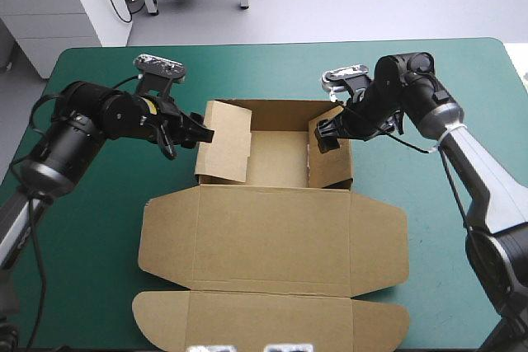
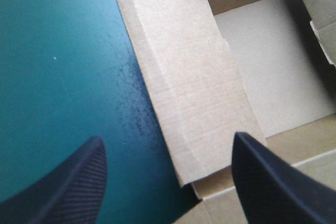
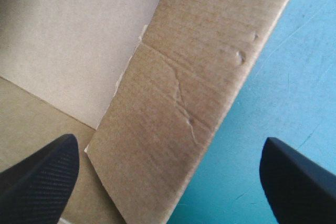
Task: Fold the box
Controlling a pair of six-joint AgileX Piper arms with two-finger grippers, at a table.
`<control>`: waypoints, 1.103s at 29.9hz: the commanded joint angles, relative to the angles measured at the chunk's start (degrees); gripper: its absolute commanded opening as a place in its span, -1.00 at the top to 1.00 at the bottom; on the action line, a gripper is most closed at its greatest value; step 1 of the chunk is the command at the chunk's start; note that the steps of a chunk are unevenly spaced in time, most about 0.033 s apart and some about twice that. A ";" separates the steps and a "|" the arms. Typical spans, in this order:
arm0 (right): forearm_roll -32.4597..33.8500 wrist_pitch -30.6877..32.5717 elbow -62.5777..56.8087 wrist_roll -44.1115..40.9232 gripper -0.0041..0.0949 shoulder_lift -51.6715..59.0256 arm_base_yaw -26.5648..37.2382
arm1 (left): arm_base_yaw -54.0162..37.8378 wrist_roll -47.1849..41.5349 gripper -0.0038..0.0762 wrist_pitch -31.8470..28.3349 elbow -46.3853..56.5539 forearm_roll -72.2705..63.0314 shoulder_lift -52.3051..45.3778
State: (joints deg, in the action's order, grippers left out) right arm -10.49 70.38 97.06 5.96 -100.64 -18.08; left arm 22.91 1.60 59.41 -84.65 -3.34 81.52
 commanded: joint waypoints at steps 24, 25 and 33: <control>-0.26 -6.06 1.75 -1.39 -0.25 -5.65 0.09 | 0.02 -3.52 0.92 14.00 16.28 11.90 -29.65; -0.26 -6.32 1.75 -1.39 -0.08 -6.20 0.09 | 0.02 -4.21 0.92 14.00 17.95 11.90 -30.62; 0.54 -8.80 1.75 -0.83 0.95 -6.70 0.09 | 0.02 -9.20 0.92 12.42 29.24 12.10 -36.46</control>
State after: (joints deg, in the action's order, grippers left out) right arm -9.76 62.44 97.19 4.01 -110.29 -18.03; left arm 22.91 -5.39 70.92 -57.02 8.35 46.75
